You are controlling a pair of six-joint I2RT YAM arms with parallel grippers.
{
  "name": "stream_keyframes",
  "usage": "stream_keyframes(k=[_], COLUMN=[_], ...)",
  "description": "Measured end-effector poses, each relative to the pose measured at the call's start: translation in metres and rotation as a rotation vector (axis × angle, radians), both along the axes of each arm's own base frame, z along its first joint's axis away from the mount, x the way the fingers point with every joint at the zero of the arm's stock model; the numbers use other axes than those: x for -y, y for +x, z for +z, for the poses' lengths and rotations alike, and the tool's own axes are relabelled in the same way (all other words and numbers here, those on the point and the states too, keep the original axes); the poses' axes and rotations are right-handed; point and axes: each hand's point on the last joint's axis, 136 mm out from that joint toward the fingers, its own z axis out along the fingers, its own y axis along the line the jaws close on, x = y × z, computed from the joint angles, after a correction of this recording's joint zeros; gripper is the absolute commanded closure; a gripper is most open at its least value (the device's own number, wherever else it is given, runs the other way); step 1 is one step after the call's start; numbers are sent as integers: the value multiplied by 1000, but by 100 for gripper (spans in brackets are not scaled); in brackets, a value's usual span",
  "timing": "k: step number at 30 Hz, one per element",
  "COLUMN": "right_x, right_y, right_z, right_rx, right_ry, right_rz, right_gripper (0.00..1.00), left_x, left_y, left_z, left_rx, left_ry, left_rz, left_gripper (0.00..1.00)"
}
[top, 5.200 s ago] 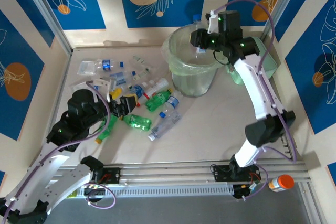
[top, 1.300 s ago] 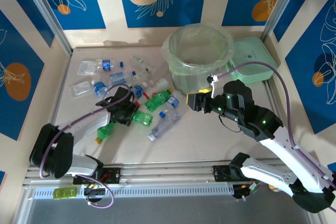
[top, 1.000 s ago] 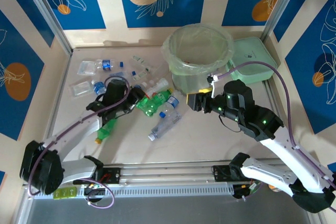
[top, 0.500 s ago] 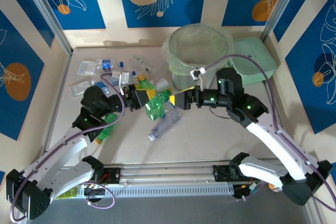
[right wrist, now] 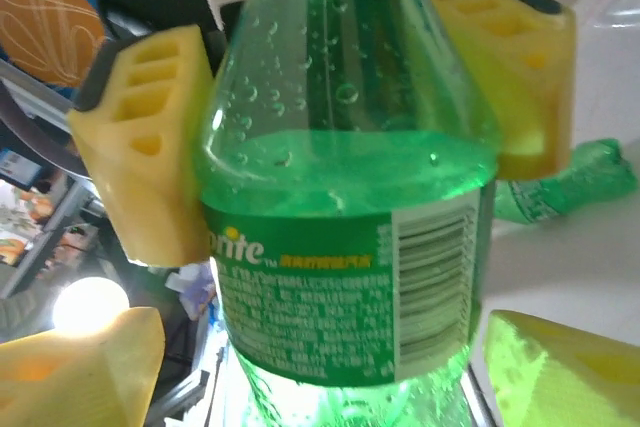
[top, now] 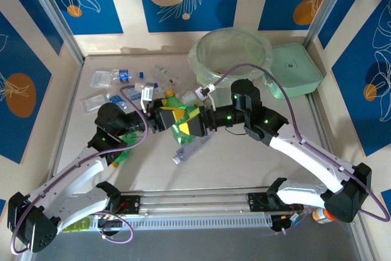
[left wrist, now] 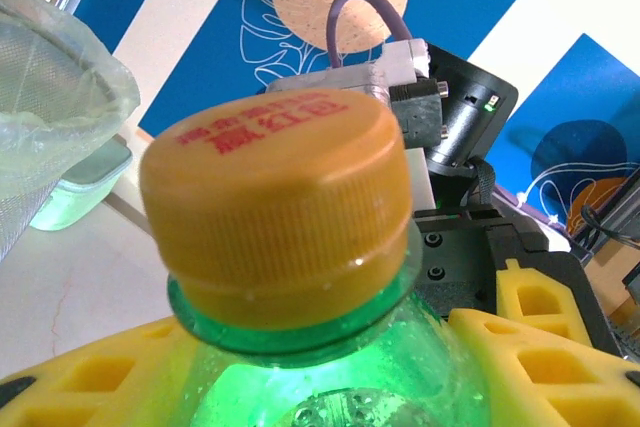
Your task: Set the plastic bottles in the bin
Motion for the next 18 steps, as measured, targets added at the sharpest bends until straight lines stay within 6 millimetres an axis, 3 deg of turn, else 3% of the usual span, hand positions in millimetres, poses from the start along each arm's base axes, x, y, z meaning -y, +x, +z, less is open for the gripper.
stream_keyframes(k=[10,11,15,18], right_x=[-6,-6,-5,-3], right_y=[1,1,0,1], right_z=[-5,-5,-5,-3], right_rx=[-26,-27,-27,-22], right_ry=[-2,-2,-3,1], right_rz=[10,10,10,3], right_gripper=[45,46,47,48], left_x=[1,1,0,-2], left_y=[-2,-2,-3,-2], left_z=[1,2,2,-2], left_rx=[5,6,10,-8], left_ry=[-10,-10,-12,7], left_rz=[-8,-8,-8,21], left_gripper=[48,43,8,1])
